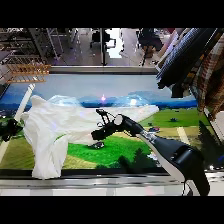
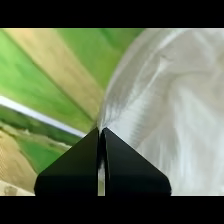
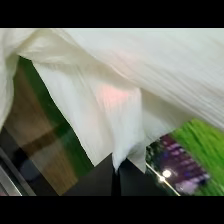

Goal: Fold the clothes and pants, and hang the long-sleeved shirts on hangers.

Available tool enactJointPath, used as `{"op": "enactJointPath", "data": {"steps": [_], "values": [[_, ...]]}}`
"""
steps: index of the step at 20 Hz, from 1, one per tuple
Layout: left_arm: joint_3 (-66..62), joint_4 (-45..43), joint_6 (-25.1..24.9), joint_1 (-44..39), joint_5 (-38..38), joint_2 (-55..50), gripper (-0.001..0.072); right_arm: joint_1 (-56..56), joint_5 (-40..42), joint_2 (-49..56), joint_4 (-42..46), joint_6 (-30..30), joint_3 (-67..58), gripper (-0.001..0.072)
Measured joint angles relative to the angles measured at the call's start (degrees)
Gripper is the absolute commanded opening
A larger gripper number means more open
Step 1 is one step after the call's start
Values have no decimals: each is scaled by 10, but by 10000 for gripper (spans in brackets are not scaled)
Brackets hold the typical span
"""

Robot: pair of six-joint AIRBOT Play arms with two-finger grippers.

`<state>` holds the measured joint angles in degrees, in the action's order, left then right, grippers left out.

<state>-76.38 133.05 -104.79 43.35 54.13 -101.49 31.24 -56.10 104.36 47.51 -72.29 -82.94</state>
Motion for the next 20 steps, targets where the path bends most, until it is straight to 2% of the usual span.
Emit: {"op": "enactJointPath", "data": {"steps": [4,9,12,14,15,16,17,19,20], "values": [[-60,0,-39,43,58,42,18,-31,-151,-109,191,-44,-2,14],[-150,-2,-76,78,146,92,17,-50,-343,-311,349,-84,-2,13],[-172,-8,-101,83,170,101,17,-111,-391,-408,483,-102,-3,13],[-179,-10,-118,82,187,98,18,-193,-391,-429,501,-101,0,14],[-180,-11,-124,79,200,93,18,-244,-380,-427,479,-94,1,29],[-181,-13,-130,75,216,86,19,-289,-368,-414,439,-90,3,246],[-182,-16,-135,69,233,77,64,-332,-350,-392,387,-84,5,575],[-180,-27,-140,55,267,54,459,-396,-309,-335,293,-71,6,561],[-178,-36,-139,49,285,43,522,-421,-293,-303,259,-67,8,558]]}}
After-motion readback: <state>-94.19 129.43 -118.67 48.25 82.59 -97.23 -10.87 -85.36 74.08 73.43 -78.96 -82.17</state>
